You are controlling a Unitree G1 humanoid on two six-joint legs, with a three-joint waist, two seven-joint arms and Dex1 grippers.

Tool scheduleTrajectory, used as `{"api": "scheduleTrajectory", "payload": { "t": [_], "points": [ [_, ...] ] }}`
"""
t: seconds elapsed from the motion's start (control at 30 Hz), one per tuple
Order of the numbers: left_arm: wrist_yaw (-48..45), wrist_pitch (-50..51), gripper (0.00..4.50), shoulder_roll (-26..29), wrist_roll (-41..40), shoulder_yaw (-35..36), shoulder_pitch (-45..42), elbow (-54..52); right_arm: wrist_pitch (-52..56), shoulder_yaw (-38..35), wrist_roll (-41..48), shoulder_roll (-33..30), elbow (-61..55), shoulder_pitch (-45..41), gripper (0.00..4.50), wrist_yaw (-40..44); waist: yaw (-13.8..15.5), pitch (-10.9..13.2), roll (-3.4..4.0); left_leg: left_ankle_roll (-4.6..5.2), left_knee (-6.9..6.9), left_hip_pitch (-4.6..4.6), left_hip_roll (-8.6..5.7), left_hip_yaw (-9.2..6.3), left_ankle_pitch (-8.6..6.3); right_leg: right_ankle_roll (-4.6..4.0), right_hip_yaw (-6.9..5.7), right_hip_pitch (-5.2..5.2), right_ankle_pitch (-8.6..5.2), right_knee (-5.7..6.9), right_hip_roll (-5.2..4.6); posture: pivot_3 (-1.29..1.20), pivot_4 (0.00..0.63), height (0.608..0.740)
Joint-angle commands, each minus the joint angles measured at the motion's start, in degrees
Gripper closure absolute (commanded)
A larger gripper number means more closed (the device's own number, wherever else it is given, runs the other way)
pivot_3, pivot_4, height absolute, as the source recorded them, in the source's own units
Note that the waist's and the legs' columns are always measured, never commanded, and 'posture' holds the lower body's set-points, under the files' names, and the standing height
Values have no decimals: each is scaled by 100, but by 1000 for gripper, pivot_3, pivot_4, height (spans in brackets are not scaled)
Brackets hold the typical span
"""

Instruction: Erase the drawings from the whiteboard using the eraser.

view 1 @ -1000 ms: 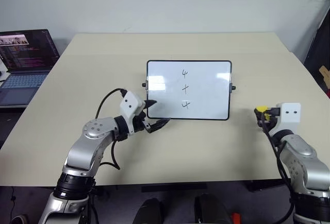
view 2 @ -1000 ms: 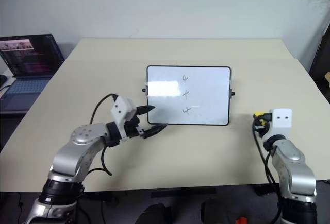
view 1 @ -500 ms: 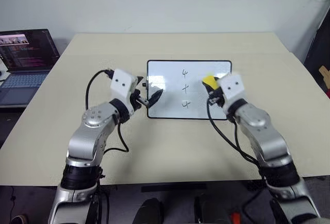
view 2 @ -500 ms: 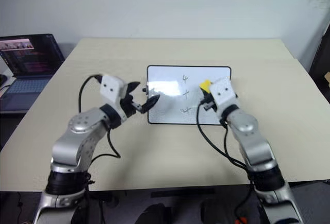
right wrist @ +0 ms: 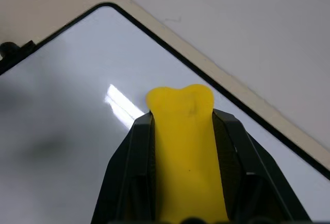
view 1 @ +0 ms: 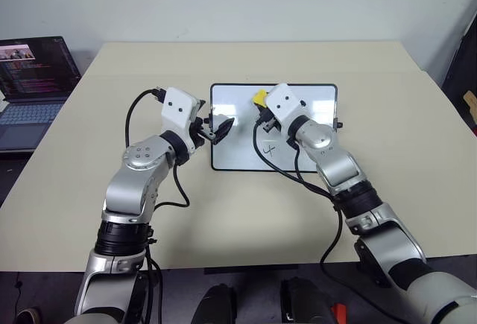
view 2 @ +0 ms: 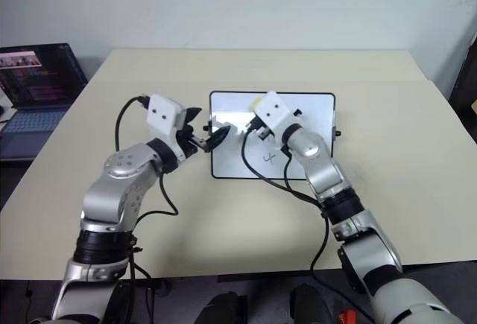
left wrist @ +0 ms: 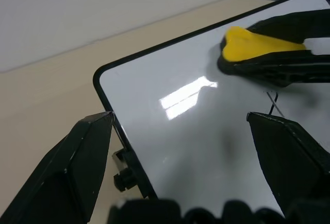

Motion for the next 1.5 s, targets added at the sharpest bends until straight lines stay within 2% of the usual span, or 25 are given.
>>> {"api": "scheduleTrajectory", "payload": {
  "t": [0.03,0.3,0.5,0.7,0.97,1.2,1.37,1.5],
  "points": [
    [-76,-181,0,-6,30,-30,-143,-92,-149,-209,-40,-44,252,-152,3326,4,1,0,0,0,0,0,0,0,0,0,0,1,0,0,0,0,150,740],
    [-108,-241,0,-18,11,-34,-109,-82,345,-497,34,-541,229,396,3329,317,49,-11,-11,0,15,9,-8,-6,0,2,-3,15,2,15,0,0,150,740],
    [-98,-264,0,-23,5,-14,-70,-87,514,-322,-201,-880,43,797,3336,626,62,-15,-15,23,15,81,-14,-16,-12,6,-8,91,5,17,3,0,150,740],
    [-85,-254,0,-34,0,-26,24,-163,356,-124,-370,-704,75,561,3341,613,18,-17,-18,27,13,143,-16,-17,-14,6,-7,150,5,22,4,0,150,740],
    [-101,-232,0,20,-4,-15,143,-291,-174,74,-643,-166,851,-17,3347,388,-124,-17,-18,20,13,157,-2,-9,-9,-4,4,148,12,36,7,0,150,740],
    [-54,-204,0,-34,6,-56,180,-341,-381,116,-755,57,1134,-214,3347,353,-142,-17,-18,12,13,166,-1,-8,-5,-7,8,144,12,61,7,0,150,740],
    [-62,-200,0,-50,3,-62,165,-307,-423,103,-912,-67,1105,-112,3347,298,-140,-17,-17,12,13,163,-1,-9,-5,-7,7,140,12,61,7,0,150,740],
    [-89,-213,0,-33,0,-41,146,-244,-385,-69,-1019,-492,879,116,3348,246,-97,-17,-18,12,12,159,-2,-10,-5,-7,5,139,11,60,7,0,150,740]
  ]
}}
